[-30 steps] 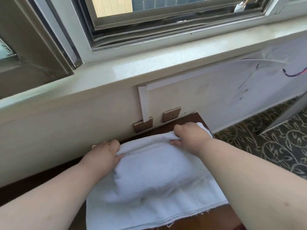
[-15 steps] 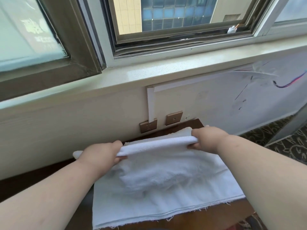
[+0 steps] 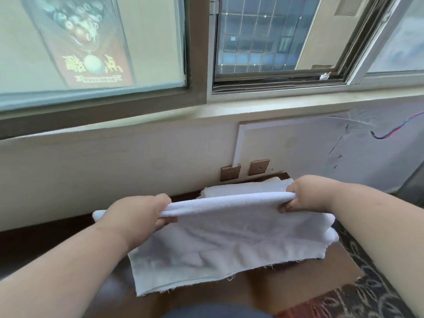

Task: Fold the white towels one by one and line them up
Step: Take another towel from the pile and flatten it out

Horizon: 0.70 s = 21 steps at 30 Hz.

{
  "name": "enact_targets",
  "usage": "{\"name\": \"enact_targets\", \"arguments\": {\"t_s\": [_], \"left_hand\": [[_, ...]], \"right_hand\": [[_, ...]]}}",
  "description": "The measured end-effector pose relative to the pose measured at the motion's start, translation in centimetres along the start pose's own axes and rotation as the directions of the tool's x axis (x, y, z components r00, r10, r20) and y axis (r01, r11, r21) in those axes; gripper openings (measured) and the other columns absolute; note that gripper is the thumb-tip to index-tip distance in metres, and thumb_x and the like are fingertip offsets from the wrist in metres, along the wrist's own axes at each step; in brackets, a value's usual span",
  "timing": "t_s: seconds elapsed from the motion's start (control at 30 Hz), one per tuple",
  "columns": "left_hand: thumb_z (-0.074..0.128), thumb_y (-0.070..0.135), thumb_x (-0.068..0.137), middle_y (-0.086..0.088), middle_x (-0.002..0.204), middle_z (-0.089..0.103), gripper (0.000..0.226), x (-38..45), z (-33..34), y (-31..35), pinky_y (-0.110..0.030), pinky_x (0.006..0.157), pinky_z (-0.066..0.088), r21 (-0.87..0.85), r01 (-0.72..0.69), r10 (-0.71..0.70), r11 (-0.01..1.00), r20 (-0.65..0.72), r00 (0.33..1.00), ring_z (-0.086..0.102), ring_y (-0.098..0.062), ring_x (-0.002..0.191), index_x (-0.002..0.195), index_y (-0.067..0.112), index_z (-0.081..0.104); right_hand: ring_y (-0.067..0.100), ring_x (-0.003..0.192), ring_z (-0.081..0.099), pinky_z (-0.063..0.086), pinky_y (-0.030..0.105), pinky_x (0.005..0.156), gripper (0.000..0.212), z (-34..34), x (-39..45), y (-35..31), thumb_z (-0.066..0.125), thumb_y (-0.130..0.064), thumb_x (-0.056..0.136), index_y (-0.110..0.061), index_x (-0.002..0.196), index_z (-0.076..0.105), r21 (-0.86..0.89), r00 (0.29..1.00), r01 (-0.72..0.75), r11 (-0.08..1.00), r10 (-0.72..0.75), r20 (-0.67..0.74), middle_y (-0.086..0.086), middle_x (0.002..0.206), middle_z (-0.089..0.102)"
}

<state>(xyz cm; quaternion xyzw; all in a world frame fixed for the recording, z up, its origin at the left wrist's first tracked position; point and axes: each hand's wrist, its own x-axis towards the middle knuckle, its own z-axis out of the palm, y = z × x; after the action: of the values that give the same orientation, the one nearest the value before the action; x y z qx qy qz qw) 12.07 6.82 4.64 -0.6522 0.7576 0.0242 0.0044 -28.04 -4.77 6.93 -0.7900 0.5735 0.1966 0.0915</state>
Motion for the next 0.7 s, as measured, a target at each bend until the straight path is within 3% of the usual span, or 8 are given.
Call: {"name": "enact_targets", "arguments": {"t_s": [0.2, 0.37, 0.57, 0.7], "left_hand": [[0.042, 0.072, 0.086, 0.014, 0.062, 0.049, 0.034, -10.6, -2.9, -7.9, -0.021, 0.045, 0.022, 0.007, 0.077, -0.076, 0.997, -0.103, 0.992, 0.04, 0.002, 0.053, 0.084, 0.038, 0.037], [0.041, 0.074, 0.084, 0.011, 0.063, 0.052, 0.04, -21.7, -3.7, -15.5, -0.026, 0.047, 0.03, 0.023, 0.174, -0.171, 0.984, -0.105, 0.98, 0.046, -0.003, 0.056, 0.081, 0.034, 0.038], [0.042, 0.069, 0.087, 0.009, 0.065, 0.054, 0.039, -32.8, -4.6, -23.5, -0.026, 0.045, 0.027, 0.097, 0.326, -0.316, 0.94, -0.105, 0.943, 0.051, -0.01, 0.058, 0.084, 0.03, 0.039], [0.047, 0.066, 0.088, 0.008, 0.062, 0.053, 0.038, -37.1, -4.4, -28.2, -0.032, 0.051, 0.039, 0.117, 0.41, -0.398, 0.905, -0.114, 0.91, 0.053, -0.014, 0.056, 0.082, 0.029, 0.038]], "right_hand": [[0.001, 0.075, 0.051, 0.037, 0.024, 0.058, 0.042, -2.7, -5.4, -11.7, 0.063, -0.072, 0.074, -0.03, 0.075, 0.063, 0.015, 0.998, 0.047, 0.999, -0.047, -0.05, -0.014, 0.08, 0.06], [0.015, 0.089, 0.058, 0.046, 0.032, 0.076, 0.041, -2.9, -8.4, -23.6, 0.062, -0.071, 0.078, -0.03, 0.083, 0.065, -0.038, 0.985, 0.162, 0.986, -0.164, -0.049, -0.009, 0.089, 0.065], [0.017, 0.085, 0.054, 0.039, 0.032, 0.065, 0.048, -2.7, -9.9, -37.4, 0.056, -0.073, 0.083, -0.026, 0.083, 0.06, -0.08, 0.958, 0.281, 0.956, -0.284, -0.035, -0.009, 0.084, 0.059], [0.011, 0.076, 0.049, 0.033, 0.025, 0.056, 0.046, -2.6, -9.9, -44.2, 0.055, -0.072, 0.084, -0.026, 0.084, 0.059, -0.06, 0.942, 0.333, 0.941, -0.335, -0.033, -0.009, 0.084, 0.058]]}}
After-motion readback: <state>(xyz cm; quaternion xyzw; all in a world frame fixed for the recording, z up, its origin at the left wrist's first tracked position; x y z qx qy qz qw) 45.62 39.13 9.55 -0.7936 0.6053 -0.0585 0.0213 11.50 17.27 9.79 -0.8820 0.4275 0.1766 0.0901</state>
